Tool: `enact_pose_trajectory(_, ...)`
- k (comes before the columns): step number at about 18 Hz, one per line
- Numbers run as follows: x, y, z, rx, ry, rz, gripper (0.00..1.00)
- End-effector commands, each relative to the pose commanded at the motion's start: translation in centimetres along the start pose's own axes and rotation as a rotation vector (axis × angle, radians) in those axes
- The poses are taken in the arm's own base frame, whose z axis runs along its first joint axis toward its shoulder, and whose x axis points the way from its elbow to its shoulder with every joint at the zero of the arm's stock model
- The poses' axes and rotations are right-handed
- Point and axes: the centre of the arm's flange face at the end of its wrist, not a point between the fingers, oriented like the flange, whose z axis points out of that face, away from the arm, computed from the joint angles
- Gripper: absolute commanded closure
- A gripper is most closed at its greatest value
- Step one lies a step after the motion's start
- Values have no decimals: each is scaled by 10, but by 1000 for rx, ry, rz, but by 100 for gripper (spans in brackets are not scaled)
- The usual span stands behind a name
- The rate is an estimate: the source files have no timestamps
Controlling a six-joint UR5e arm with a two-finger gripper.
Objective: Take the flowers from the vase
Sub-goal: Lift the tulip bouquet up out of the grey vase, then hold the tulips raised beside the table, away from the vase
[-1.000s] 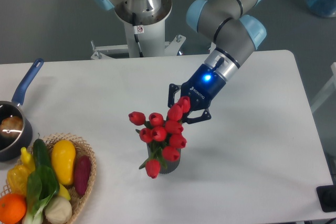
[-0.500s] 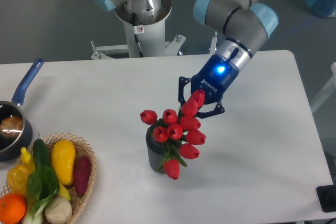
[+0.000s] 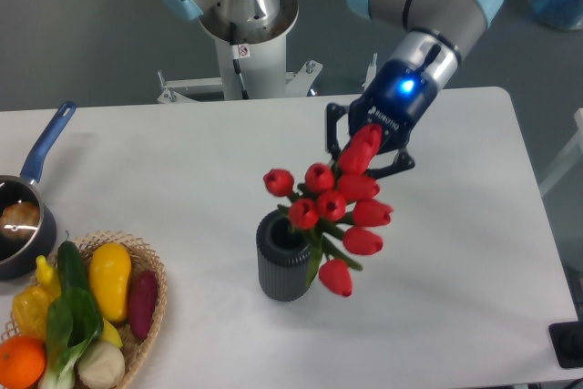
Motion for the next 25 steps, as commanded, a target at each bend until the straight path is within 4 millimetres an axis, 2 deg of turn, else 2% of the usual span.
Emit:
enact_pose_trajectory(4,0,-12,-13,52,9,15,94)
enact_pose_trajectory(7,0,-14,-15,63,13,18,94)
enact_pose_trajectory(11,-4,-23,-42,114,-7,23,94)
enact_pose_trajectory(13,1,-34,-50,139,-1,10,94)
enact_pose_trajectory(16,-5,-50,-76,154,-41,-19,96)
enact_pose_trajectory(20,-19,-46,-124,170,-134,-11,95)
enact_pose_trajectory(22,-21,-47,-131,154,-162,11,95)
enact_pose_trajectory(25,-24,-33,-135,20,-277,51,96)
